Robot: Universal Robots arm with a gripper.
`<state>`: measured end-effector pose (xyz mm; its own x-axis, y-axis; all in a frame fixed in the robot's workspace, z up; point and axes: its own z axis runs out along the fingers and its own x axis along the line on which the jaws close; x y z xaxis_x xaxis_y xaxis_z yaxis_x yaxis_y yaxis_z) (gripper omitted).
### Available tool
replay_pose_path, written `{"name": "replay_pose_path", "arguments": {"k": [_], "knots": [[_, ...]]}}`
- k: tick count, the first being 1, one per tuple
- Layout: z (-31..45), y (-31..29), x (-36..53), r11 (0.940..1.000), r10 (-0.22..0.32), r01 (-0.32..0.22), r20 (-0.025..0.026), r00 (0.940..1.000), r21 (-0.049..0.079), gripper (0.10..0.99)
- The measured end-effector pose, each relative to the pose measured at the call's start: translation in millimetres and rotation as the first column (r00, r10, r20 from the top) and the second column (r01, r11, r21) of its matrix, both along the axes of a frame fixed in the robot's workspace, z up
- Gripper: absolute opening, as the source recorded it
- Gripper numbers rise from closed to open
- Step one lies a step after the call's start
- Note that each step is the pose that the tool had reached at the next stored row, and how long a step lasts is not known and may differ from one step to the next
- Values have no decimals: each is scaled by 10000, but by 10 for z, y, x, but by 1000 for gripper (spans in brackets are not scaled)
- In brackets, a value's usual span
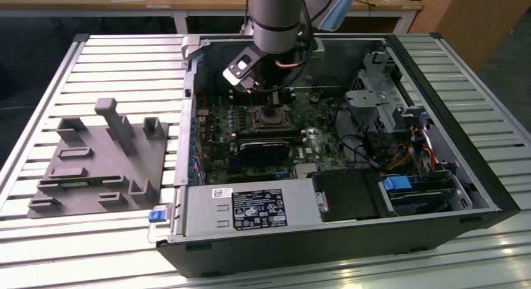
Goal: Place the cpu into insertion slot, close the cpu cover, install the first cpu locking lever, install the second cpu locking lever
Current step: 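Close the cpu cover, then install the first cpu locking lever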
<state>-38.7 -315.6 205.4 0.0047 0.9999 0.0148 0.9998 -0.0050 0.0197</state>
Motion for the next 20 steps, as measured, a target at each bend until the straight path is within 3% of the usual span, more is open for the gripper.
{"name": "replay_pose_path", "arguments": {"k": [14, 20], "knots": [[5, 0, 22, 10000, -1, 1, -1, 10000, 0, 106], [60, 0, 22, 10000, -1, 1, 0, 10000, 1, 106]]}}
